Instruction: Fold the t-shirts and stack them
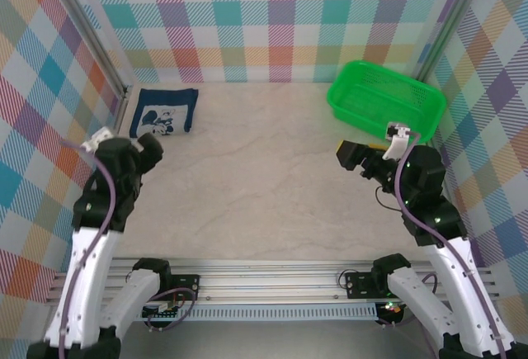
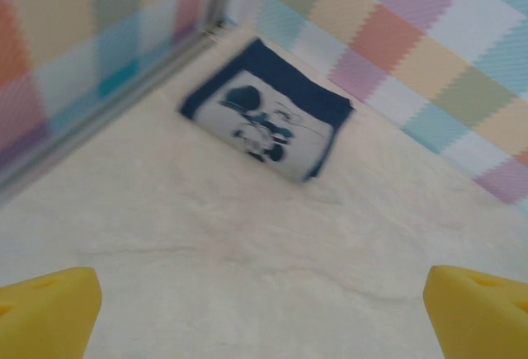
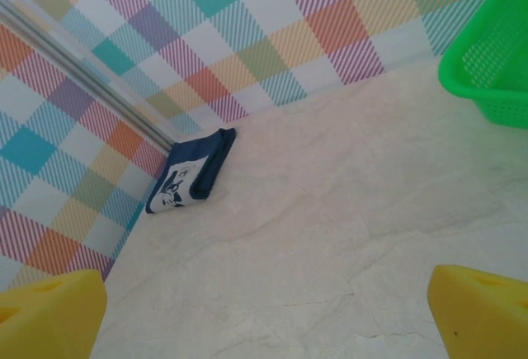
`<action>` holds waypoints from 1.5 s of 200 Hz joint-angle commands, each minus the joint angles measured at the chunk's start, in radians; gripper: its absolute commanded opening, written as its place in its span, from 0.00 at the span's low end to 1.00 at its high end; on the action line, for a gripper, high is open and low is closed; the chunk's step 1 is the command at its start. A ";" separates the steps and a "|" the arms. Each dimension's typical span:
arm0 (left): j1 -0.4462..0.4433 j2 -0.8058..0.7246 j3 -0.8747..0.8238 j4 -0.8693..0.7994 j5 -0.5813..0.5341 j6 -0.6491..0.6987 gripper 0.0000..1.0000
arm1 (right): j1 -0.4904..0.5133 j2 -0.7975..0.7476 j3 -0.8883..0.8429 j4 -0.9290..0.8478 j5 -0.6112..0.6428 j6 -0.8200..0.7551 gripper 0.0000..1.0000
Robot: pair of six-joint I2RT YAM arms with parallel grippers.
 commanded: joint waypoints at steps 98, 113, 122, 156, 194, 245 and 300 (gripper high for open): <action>-0.002 -0.026 -0.683 0.790 0.043 0.283 1.00 | -0.012 0.012 -0.523 0.345 0.688 -0.390 1.00; 0.010 0.079 -0.696 0.922 0.019 0.274 1.00 | -0.033 0.065 -0.592 0.477 0.641 -0.375 1.00; 0.019 0.150 -0.697 0.985 0.032 0.295 1.00 | -0.042 0.096 -0.624 0.546 0.632 -0.358 1.00; 0.065 0.337 -0.720 1.148 0.074 0.296 1.00 | -0.116 0.221 -0.680 0.766 0.599 -0.376 1.00; 0.102 0.483 -0.714 1.324 0.094 0.295 1.00 | -0.205 0.460 -0.662 1.081 0.452 -0.443 1.00; 0.114 0.686 -0.631 1.440 0.146 0.328 1.00 | -0.232 0.763 -0.607 1.365 0.363 -0.466 1.00; 0.085 0.698 -0.745 1.670 0.184 0.388 1.00 | -0.244 0.863 -0.589 1.423 0.350 -0.457 1.00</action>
